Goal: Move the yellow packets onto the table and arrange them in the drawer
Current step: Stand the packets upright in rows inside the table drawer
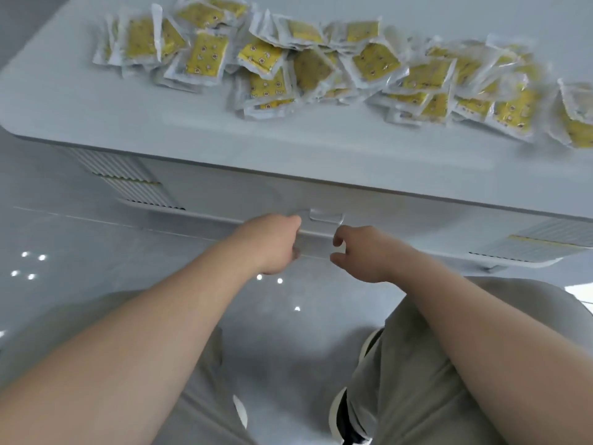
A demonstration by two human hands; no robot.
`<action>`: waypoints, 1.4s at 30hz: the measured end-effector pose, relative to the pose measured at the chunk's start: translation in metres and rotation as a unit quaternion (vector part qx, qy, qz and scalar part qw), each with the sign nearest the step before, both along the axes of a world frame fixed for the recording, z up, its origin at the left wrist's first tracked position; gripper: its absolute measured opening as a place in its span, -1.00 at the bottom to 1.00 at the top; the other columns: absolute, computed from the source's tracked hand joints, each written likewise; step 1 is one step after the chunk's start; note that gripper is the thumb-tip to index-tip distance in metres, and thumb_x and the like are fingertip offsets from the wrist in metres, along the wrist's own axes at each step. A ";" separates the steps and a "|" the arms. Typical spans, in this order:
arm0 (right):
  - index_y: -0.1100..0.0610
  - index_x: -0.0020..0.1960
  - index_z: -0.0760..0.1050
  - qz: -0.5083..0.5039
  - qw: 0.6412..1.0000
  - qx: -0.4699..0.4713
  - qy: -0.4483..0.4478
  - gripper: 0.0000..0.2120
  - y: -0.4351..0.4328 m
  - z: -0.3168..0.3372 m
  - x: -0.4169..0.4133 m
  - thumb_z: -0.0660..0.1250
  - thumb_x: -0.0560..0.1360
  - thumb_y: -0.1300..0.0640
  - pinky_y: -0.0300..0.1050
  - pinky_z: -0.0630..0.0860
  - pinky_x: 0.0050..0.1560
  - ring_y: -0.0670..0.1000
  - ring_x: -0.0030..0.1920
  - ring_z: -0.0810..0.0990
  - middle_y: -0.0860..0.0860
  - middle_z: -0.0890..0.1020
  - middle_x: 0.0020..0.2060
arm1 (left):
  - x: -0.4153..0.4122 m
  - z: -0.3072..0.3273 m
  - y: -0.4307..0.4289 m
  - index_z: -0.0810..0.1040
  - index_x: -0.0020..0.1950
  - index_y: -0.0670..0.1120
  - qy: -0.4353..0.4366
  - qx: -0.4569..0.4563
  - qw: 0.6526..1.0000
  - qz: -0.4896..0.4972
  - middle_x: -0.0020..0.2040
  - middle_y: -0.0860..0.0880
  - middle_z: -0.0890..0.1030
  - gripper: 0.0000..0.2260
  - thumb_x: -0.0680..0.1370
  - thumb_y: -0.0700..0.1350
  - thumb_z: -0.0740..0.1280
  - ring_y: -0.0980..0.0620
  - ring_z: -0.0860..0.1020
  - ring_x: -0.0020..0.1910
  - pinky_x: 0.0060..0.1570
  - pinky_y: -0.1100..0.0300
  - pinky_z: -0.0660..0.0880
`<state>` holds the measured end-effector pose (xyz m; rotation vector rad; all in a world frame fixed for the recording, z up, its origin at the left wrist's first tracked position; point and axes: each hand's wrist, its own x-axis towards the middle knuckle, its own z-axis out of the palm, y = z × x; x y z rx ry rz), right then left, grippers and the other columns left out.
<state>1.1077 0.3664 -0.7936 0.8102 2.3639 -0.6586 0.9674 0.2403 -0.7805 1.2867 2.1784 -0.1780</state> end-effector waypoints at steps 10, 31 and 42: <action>-0.04 0.51 0.17 -0.013 0.996 0.067 0.059 -0.53 0.012 -0.005 0.000 0.20 0.65 0.00 -0.02 0.51 -0.15 0.15 -0.02 0.59 0.07 0.58 0.10 | 0.011 -0.022 0.013 0.11 0.57 0.12 0.056 0.062 0.995 -0.052 0.23 -0.12 0.50 -0.45 0.64 0.05 0.26 -0.21 0.55 0.16 -0.01 0.05 0.48; -0.01 -0.08 0.60 -0.020 0.987 0.112 0.117 -0.74 -0.002 0.078 0.053 0.14 0.56 0.17 0.01 0.64 -0.10 0.05 -0.15 0.62 -0.03 0.63 -0.11 | 0.035 0.062 -0.007 0.57 -0.06 0.07 0.132 0.259 0.955 0.059 -0.17 0.12 0.63 -0.85 0.61 0.05 0.25 -0.01 0.59 -0.14 -0.16 0.08 0.56; 0.21 -0.18 0.54 -0.114 0.973 0.150 0.131 -0.82 0.011 0.058 0.056 0.17 0.49 0.25 -0.05 0.54 -0.30 0.15 -0.24 0.62 0.09 0.61 -0.25 | 0.021 0.044 0.004 0.51 -0.05 0.03 0.093 0.185 0.977 0.055 -0.11 0.05 0.59 -0.83 0.60 0.11 0.32 -0.01 0.55 -0.10 -0.18 0.12 0.45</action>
